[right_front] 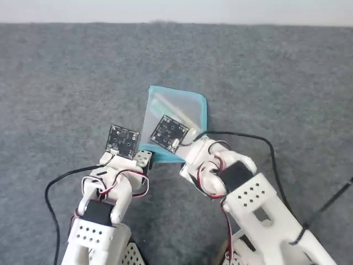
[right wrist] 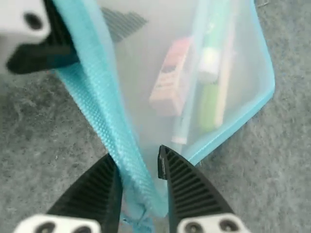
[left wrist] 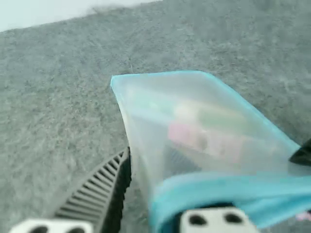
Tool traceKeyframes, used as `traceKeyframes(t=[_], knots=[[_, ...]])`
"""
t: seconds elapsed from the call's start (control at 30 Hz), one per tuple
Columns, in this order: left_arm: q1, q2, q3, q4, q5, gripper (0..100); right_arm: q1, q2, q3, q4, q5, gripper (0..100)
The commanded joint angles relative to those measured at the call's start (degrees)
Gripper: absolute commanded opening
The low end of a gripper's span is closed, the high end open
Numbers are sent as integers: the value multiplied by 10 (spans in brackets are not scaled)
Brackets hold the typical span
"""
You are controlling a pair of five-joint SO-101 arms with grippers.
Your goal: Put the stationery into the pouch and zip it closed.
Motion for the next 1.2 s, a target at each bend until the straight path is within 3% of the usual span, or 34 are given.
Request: traceKeyframes(t=[0.0,0.23,0.6,0.87,1.17], knots=[[-9,2,2,-28,3,14,-11,-32,4,13,-2,14],[-53,2,1,-48,5,12,21,-38,-4,53,-44,196],[-81,2,-7,-47,7,12,91,-36,21,33,-58,169],[-77,2,-7,-46,7,12,87,-33,156,-170,-18,206],[-76,2,-7,-47,7,12,87,-61,171,-175,-157,238]])
